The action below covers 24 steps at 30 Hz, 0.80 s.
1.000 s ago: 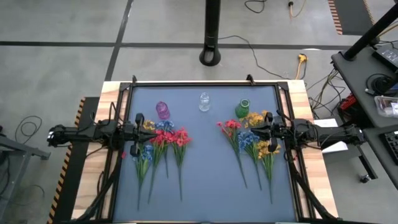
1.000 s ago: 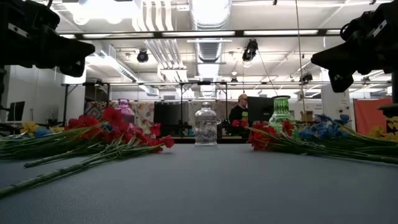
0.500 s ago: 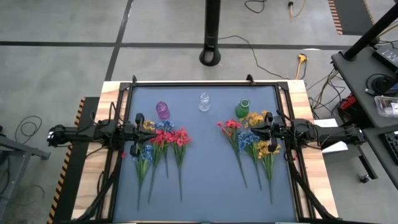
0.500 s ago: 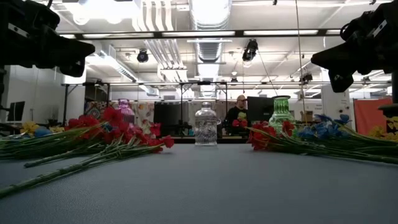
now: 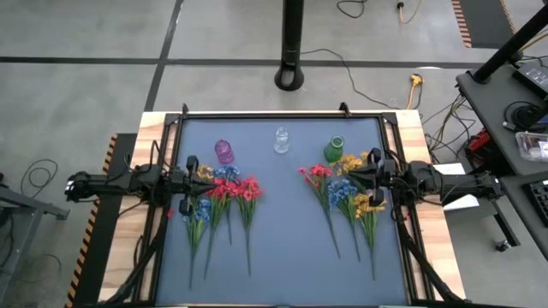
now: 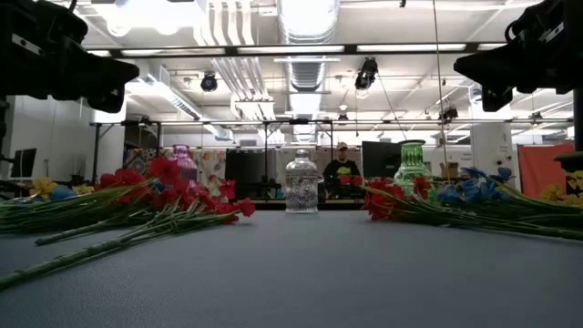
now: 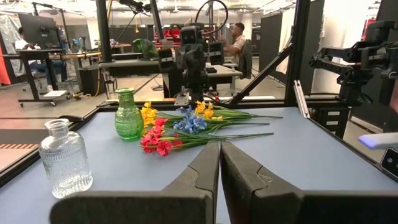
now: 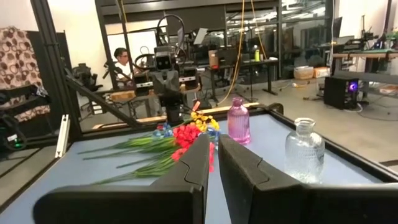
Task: Sort flowers into vase by color
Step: Put the right red flower into the transparent vase
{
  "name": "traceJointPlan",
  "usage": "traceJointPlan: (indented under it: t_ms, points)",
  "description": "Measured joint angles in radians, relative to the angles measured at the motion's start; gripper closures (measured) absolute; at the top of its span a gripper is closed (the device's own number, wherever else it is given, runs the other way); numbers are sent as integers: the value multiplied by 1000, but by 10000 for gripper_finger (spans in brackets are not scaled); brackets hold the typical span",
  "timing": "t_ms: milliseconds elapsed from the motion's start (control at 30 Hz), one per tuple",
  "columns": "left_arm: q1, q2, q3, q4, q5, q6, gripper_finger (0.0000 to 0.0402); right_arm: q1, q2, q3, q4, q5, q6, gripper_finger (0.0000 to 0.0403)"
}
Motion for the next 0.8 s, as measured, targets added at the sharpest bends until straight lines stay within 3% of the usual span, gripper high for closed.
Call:
traceJointPlan:
  t_ms: [167,233,333,433,567,733,800]
  points:
    - [0,1,-3,53,0,3,401,0,0,0,-1,0,-4,374]
    - [-2,6,-4,155,-13,-156,401,0,0,0,2,-1,-6,374]
    - [-1,5,3,259,-143,-373,401,0,0,0,2,-2,33,374]
    - [-1,3,21,270,-182,-525,401,0,0,1,5,-3,221,374]
    - [-1,4,57,183,-114,-528,401,0,0,1,45,9,443,374]
    - [-1,4,98,177,-113,-683,401,0,1,2,42,199,529,374]
    - [-1,3,116,174,-114,-668,401,0,1,-1,33,227,536,374]
